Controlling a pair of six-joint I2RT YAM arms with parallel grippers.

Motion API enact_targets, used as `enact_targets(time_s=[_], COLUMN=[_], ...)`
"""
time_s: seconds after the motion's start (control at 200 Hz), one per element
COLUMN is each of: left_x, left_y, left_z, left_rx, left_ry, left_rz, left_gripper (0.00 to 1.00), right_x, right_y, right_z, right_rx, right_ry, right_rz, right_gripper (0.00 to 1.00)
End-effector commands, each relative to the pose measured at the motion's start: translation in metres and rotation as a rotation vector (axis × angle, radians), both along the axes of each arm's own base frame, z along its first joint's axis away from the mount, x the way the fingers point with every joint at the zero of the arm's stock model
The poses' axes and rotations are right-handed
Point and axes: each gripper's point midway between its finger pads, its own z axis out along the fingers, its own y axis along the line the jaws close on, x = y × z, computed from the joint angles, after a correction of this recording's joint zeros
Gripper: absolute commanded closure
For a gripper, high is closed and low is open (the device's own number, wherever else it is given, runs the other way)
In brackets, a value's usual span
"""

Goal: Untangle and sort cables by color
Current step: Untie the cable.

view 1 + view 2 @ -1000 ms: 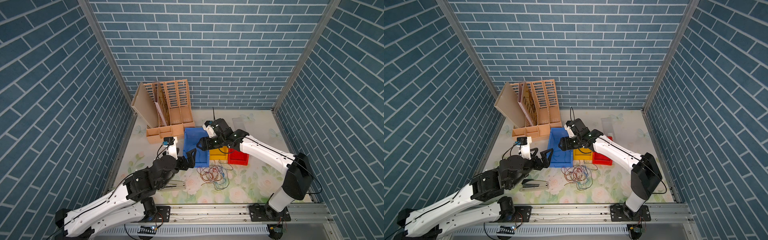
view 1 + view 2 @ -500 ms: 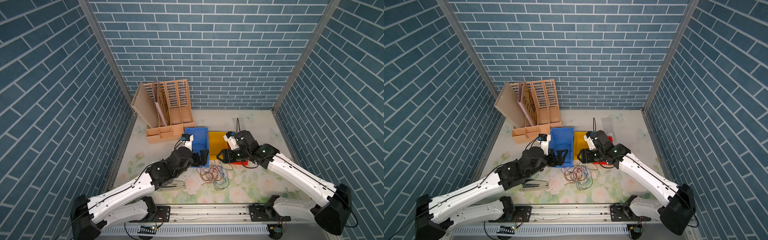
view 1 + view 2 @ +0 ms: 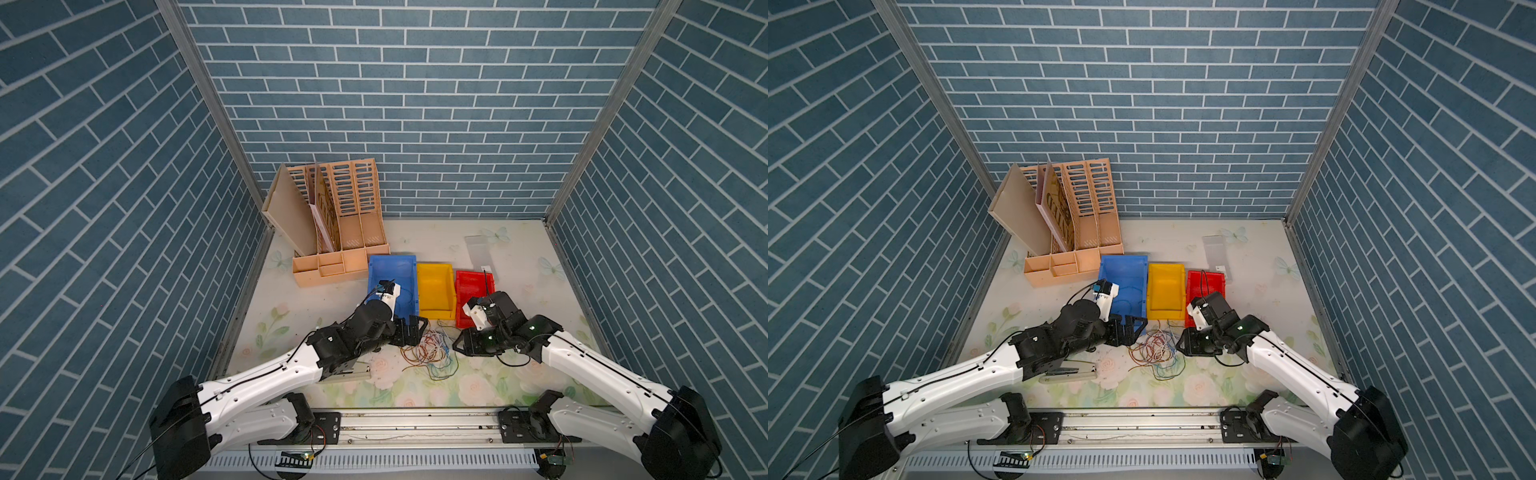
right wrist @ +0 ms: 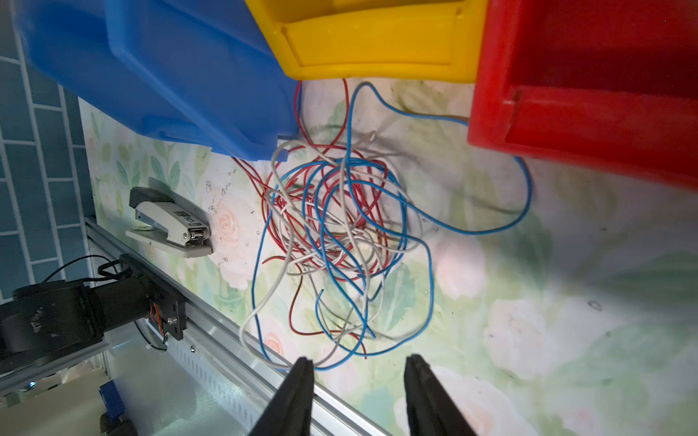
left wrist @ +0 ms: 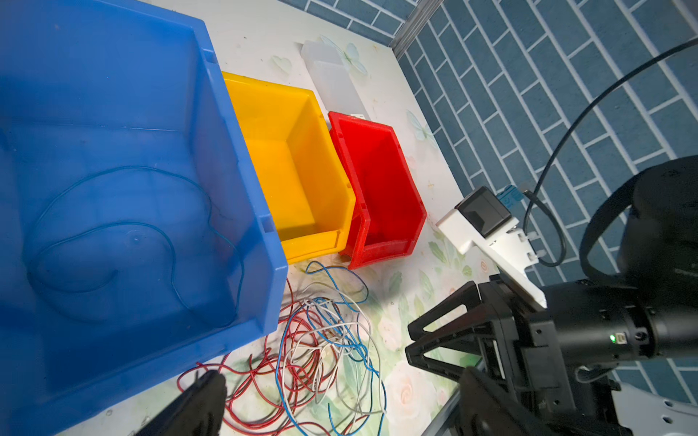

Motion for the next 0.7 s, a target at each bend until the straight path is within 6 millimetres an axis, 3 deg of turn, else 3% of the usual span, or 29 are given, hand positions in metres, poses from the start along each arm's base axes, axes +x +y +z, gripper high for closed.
enact_targets(time_s=[0.0,0.245,0.695], left_x=[0.002,0.002,0.001], left_y=[0.003,0.012,0.021], left_z=[0.007,0.013,0.018], left_rx=[-0.012,-0.008,-0.01], left_ry=[-0.021,-0.052,-0.079], left_rz=[0.01,0.029,0.045], left_gripper=[0.0,0.0,0.0], right_x=[0.002,0.004,0.016], right_y=[-0.008,-0.009,-0.006], right_z=[-0.007,-0.032,-0.054], right_rx=[-0.026,-0.062,-0.11], right_ry=[-0.015,0.002,-0.011], right_rz=[-0.017,-0.013,0.01], right_gripper=[0.62,0.66,0.66])
